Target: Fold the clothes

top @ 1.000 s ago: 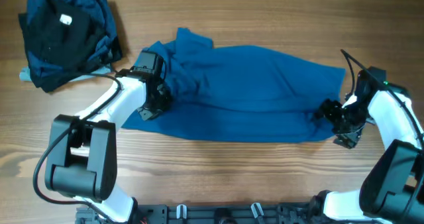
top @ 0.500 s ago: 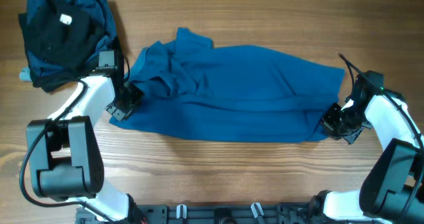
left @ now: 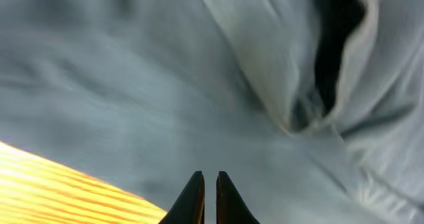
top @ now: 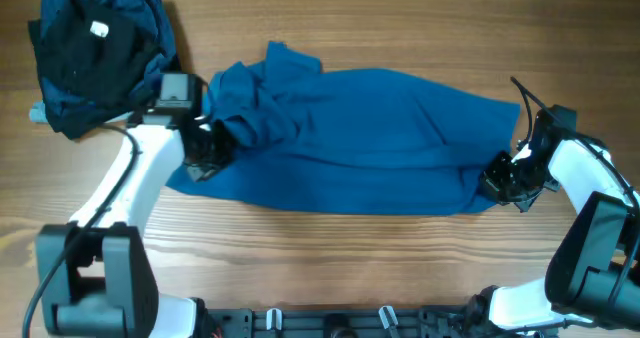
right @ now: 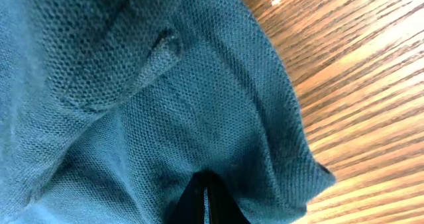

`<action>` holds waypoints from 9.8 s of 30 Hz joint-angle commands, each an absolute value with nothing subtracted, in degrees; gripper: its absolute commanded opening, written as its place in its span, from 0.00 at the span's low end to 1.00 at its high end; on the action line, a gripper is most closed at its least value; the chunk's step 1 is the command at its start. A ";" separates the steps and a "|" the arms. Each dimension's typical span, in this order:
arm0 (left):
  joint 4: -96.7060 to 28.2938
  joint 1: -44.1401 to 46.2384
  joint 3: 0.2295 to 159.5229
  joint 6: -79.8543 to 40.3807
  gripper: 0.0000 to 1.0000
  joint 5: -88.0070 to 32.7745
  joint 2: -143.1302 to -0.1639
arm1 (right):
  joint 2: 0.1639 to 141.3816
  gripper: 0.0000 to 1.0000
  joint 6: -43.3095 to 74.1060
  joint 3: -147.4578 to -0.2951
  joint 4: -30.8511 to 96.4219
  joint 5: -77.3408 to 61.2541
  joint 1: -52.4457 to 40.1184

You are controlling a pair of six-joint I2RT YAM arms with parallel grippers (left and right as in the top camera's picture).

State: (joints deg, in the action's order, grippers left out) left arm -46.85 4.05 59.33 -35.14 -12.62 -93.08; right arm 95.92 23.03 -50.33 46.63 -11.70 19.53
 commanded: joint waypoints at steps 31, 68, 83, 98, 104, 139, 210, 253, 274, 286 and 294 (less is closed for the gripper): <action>-43.77 -5.45 59.09 -36.16 0.19 -4.36 -105.82 | 98.06 0.04 27.42 -46.26 44.80 -8.34 19.49; -45.91 -6.61 60.18 -32.10 0.80 -5.32 -88.07 | 98.04 0.69 21.37 -52.82 39.79 -27.24 19.46; -46.00 -6.61 60.18 -32.03 0.77 -6.17 -88.07 | 98.04 0.04 29.39 -52.80 20.91 -27.05 17.89; -38.30 7.29 60.18 -30.87 0.79 -9.34 -88.07 | 97.12 0.82 30.06 -54.41 29.12 -10.09 17.87; -36.91 7.31 66.02 -30.61 0.74 -16.49 -88.07 | 90.83 0.94 24.64 -64.66 35.75 -14.20 17.85; -36.58 11.57 112.84 -22.46 0.63 -6.09 -139.90 | 98.13 0.99 15.25 -80.16 52.71 -12.43 11.20; -48.95 14.50 114.02 -12.43 0.04 -0.36 -128.57 | 112.27 0.04 21.15 -80.47 44.93 -8.82 15.62; -95.77 3.18 114.02 -24.51 0.06 10.61 -124.92 | 101.01 0.04 30.04 -80.47 74.76 6.85 16.95; -94.17 6.81 114.02 -17.93 0.64 0.80 -124.92 | 101.03 0.88 15.03 -80.47 70.96 -11.11 16.88; -90.24 20.53 112.40 -19.70 0.41 -3.38 -124.92 | 101.03 0.93 11.66 -80.23 71.07 -10.85 15.92; -85.86 28.93 112.40 -17.17 0.85 -6.55 -124.95 | 101.03 1.00 17.21 -80.12 69.36 2.13 16.21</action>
